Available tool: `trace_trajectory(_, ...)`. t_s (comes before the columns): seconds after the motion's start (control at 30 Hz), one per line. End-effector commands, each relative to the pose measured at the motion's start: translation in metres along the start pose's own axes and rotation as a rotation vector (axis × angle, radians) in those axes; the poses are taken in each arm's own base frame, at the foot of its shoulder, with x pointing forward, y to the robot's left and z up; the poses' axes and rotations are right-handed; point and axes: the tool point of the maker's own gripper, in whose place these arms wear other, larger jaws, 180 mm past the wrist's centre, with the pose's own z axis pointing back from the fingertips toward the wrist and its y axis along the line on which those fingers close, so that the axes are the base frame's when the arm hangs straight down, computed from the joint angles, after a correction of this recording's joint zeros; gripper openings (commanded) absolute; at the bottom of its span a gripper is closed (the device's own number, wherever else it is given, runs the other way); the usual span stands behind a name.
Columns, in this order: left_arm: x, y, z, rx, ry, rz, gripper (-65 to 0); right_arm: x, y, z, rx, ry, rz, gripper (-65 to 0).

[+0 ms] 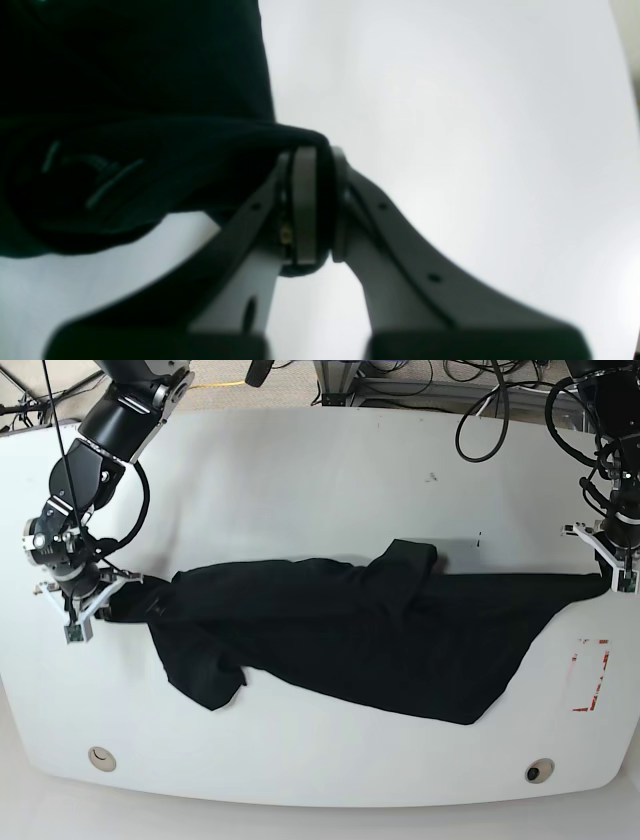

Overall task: Fold the T-shirt properly
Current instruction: 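Drag the shirt with both grippers and release it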

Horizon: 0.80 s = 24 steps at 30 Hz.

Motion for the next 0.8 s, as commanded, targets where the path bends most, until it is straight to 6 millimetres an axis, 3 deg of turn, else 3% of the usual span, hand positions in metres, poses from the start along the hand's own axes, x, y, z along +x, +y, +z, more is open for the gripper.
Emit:
trace_trajectory(0.0,0.003,0.017,0.007,0.046,-0.022,-0.015,-64.9,0.0,-0.002,0.012,0.002,-0.039,0.003,-65.0)
trace_trajectory(0.17,-0.016,0.026,0.013,0.068,0.023,-0.014,-64.9,-0.036,0.013,0.023,0.055,0.001,-0.013,-65.0)
trace_trajectory(0.53,-0.052,0.026,0.026,0.059,0.114,-0.044,-64.7,-0.101,0.05,0.052,0.137,0.098,-0.036,-62.9)
trace_trajectory(0.63,-0.055,0.025,0.027,0.057,0.124,-0.047,-64.6,-0.113,0.056,0.058,0.146,0.122,-0.039,-53.1)
trace_trajectory(0.77,-0.061,0.024,0.028,0.051,0.142,-0.054,-63.9,-0.127,0.072,0.062,0.168,0.145,-0.073,-34.1)
